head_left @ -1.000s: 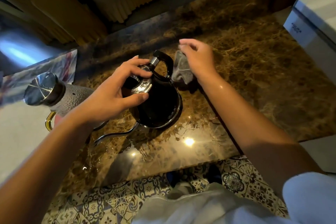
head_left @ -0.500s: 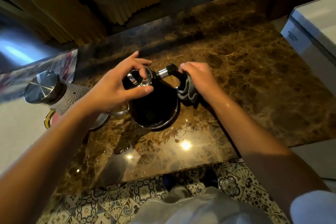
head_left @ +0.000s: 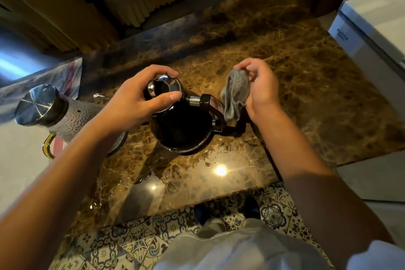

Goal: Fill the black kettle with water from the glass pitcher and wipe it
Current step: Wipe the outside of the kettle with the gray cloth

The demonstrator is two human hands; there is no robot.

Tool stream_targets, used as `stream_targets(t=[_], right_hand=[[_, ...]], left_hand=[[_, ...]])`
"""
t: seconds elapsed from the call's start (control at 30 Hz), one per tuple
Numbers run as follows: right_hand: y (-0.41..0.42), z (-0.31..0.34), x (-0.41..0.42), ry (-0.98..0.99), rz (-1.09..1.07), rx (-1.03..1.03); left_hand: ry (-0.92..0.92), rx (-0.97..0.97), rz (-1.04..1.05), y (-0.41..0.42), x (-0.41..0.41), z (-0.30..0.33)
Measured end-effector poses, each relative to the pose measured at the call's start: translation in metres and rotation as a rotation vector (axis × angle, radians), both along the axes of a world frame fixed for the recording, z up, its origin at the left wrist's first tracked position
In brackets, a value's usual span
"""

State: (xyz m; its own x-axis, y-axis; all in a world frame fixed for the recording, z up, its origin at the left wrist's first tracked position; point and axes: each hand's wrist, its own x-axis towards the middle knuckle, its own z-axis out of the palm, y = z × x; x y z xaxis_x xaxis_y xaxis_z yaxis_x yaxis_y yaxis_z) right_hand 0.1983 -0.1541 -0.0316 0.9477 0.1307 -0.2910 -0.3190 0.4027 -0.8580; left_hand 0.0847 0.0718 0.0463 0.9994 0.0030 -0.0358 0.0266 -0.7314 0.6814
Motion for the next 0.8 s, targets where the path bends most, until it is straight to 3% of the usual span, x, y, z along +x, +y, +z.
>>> stream_targets(t=[0.1, 0.2, 0.27, 0.37, 0.63, 0.73, 0.8], right_hand=[[0.008, 0.012, -0.001, -0.109, 0.025, 0.003], [0.012, 0.000, -0.015, -0.226, 0.364, -0.088], [0.007, -0.014, -0.024, -0.147, 0.568, -0.119], [-0.004, -0.026, -0.024, -0.114, 0.612, -0.075], [-0.014, -0.029, -0.006, -0.276, 0.795, -0.333], [-0.024, -0.042, 0.001, -0.447, 0.859, -0.609], [-0.030, -0.051, 0.002, -0.495, 0.842, -0.663]], left_hand=[[0.005, -0.012, 0.006, -0.001, 0.000, 0.001], [0.020, -0.033, 0.012, -0.001, 0.000, 0.002], [0.022, -0.037, 0.017, 0.000, 0.000, 0.001], [0.038, -0.044, 0.028, 0.000, 0.000, 0.001], [0.040, -0.019, 0.015, -0.002, 0.001, 0.003], [0.046, -0.021, 0.030, -0.004, -0.001, 0.003], [0.050, -0.016, 0.047, -0.005, -0.002, 0.004]])
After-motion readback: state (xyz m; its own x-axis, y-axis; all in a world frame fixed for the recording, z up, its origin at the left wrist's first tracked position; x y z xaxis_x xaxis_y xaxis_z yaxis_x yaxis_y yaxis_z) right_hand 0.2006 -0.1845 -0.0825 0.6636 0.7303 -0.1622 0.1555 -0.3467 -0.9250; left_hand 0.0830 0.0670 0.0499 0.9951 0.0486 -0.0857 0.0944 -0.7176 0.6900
